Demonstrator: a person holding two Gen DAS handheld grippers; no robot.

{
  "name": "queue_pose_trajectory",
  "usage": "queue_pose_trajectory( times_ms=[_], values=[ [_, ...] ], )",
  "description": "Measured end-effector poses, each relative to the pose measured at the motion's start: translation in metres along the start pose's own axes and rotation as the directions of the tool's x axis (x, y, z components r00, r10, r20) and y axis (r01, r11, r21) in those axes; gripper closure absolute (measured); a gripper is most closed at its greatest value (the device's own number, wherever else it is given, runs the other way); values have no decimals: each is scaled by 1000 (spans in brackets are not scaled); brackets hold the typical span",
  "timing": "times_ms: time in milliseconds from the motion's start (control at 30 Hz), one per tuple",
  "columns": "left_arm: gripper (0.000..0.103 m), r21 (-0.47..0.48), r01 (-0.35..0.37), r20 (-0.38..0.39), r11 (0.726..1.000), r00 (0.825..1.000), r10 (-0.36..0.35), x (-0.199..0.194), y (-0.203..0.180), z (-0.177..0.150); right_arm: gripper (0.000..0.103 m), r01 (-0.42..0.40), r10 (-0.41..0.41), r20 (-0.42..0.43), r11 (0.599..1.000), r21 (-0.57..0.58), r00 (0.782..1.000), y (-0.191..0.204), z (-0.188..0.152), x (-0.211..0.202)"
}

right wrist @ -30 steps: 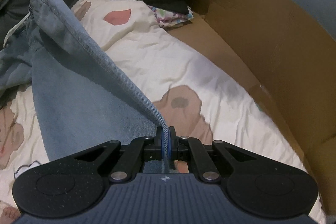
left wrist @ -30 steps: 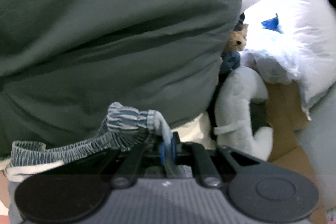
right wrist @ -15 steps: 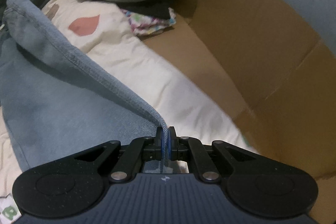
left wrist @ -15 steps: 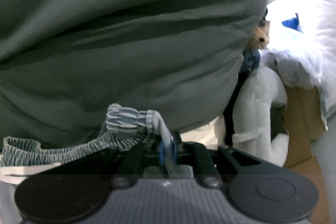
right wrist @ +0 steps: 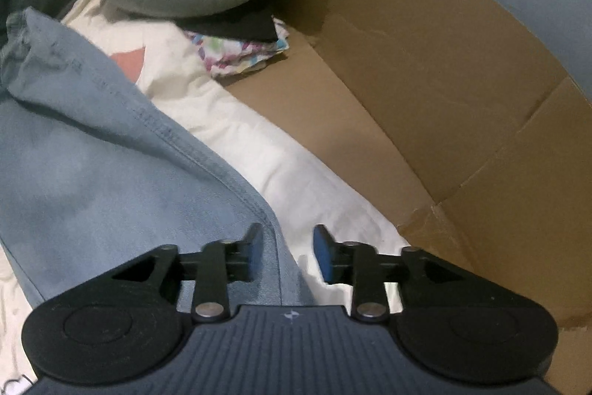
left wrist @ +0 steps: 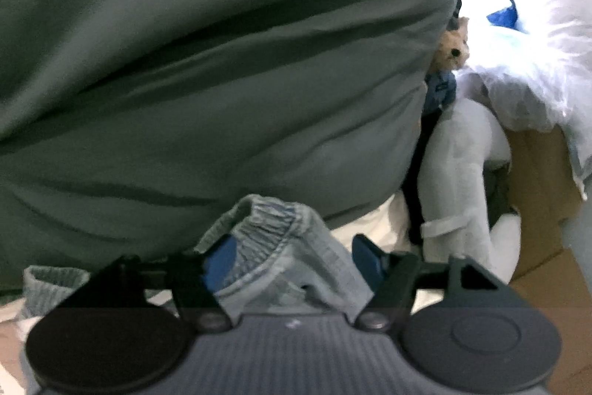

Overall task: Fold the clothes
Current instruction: 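Open both grippers and lay the jeans flat on the duvet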

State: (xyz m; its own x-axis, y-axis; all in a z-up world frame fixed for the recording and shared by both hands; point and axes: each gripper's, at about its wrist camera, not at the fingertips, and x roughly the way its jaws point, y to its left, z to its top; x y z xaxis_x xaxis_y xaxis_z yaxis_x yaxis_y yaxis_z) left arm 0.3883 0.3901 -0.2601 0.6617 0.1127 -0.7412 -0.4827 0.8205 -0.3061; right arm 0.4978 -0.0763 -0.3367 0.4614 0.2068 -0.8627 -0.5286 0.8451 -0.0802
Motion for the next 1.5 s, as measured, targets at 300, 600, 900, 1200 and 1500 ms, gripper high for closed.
queue_pose_trajectory(
  times_ms=[300, 600, 900, 1200, 1500],
  values=[
    [29, 89, 5, -68, 996, 998, 1, -38, 46, -43, 63, -75, 76, 31, 997, -26, 997, 7, -38, -36],
    [29, 133, 3, -121, 991, 993, 13, -95, 107, -93, 59, -109, 111, 29, 992, -62, 993, 32, -73, -60],
    [29, 177, -71, -121, 982, 988, 93, -134, 171, -125, 57, -136, 140, 42, 988, -71, 989, 45, -112, -94],
    [35, 190, -127, -159, 974, 974, 159, -143, 215, -170, 57, -128, 129, 7, 990, -57, 992, 52, -157, -112],
    [35, 201, -96, -169, 975, 977, 131, -174, 221, -214, 57, -174, 173, -28, 983, -53, 985, 80, -182, -111]
  ],
)
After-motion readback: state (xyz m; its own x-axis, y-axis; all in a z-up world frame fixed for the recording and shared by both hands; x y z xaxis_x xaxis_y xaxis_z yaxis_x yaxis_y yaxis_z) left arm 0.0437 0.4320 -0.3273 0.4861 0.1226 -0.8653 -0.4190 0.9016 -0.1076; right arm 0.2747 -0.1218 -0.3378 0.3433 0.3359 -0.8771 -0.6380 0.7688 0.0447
